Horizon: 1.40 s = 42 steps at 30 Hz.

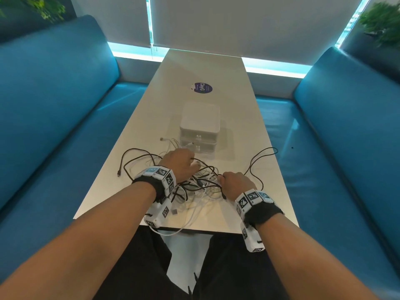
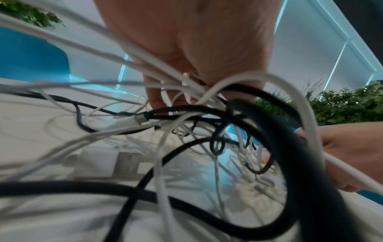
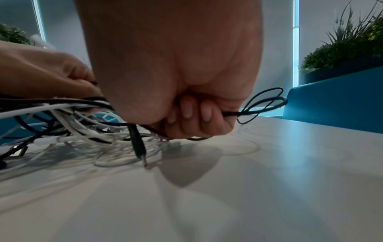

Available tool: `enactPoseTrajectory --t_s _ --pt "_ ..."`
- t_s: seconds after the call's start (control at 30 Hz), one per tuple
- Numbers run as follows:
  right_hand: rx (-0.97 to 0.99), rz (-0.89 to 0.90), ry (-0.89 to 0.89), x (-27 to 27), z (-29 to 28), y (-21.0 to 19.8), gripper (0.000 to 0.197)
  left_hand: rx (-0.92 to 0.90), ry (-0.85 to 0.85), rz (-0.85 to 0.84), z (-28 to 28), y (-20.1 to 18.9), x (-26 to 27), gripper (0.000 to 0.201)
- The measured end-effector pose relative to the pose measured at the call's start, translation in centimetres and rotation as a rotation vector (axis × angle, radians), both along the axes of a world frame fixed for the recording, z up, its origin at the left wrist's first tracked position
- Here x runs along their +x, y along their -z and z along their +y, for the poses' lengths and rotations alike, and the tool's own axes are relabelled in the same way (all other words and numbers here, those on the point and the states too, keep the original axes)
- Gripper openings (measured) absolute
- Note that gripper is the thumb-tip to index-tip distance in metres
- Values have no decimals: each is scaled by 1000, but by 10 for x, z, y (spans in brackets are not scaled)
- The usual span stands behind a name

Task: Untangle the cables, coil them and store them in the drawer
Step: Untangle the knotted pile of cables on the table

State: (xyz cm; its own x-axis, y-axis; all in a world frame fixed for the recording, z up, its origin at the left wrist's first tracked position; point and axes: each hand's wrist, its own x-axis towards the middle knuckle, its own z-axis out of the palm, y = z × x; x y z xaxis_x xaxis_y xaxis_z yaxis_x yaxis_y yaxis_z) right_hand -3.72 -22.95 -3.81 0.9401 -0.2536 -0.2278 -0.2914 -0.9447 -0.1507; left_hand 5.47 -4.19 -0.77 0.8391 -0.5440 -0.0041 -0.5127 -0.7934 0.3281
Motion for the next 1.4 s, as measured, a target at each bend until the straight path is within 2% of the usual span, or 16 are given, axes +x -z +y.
enactPoseTrajectory --t_s 0.1,0.23,0.3,0.4,0.57,0.73,0.8,0.87,0.93,1.03,1.23,1.37,1.4 --pt "-7 -5 -7 0 -1 -1 42 -2 -13 -8 -2 -2 -3 29" --pt "-12 -5 -11 2 0 -4 43 43 9 55 -3 -1 0 53" --pt "-11 0 -1 1 0 -4 44 14 36 63 -2 -2 -1 56" --pt "-30 -16 18 0 1 -5 44 -3 57 33 -1 -1 -2 59" --pt "-88 -73 21 -2 5 -7 44 40 -31 -39 -6 -2 -4 64" --pt "-120 -102 7 -2 2 -6 46 -23 9 -40 -8 -3 -11 51" --pt "-128 -122 -5 -2 3 -6 48 56 40 -191 -11 -2 -16 39" --pt "-143 -142 -24 -3 3 -7 51 170 111 -304 -14 0 -18 40" --pt "-153 -141 -36 -2 2 -8 51 246 167 -305 -16 4 -19 42" --pt "-136 -113 -1 0 -11 -10 47 315 159 -278 -12 10 -17 39" --pt "-133 -20 216 -8 -58 -18 40 336 77 -258 -8 12 -15 33" --pt "-129 -68 205 -10 -47 -15 29 362 72 -270 -16 17 -16 34" --pt "-94 -101 195 -9 -40 -14 31 364 72 -280 -16 18 -16 33"
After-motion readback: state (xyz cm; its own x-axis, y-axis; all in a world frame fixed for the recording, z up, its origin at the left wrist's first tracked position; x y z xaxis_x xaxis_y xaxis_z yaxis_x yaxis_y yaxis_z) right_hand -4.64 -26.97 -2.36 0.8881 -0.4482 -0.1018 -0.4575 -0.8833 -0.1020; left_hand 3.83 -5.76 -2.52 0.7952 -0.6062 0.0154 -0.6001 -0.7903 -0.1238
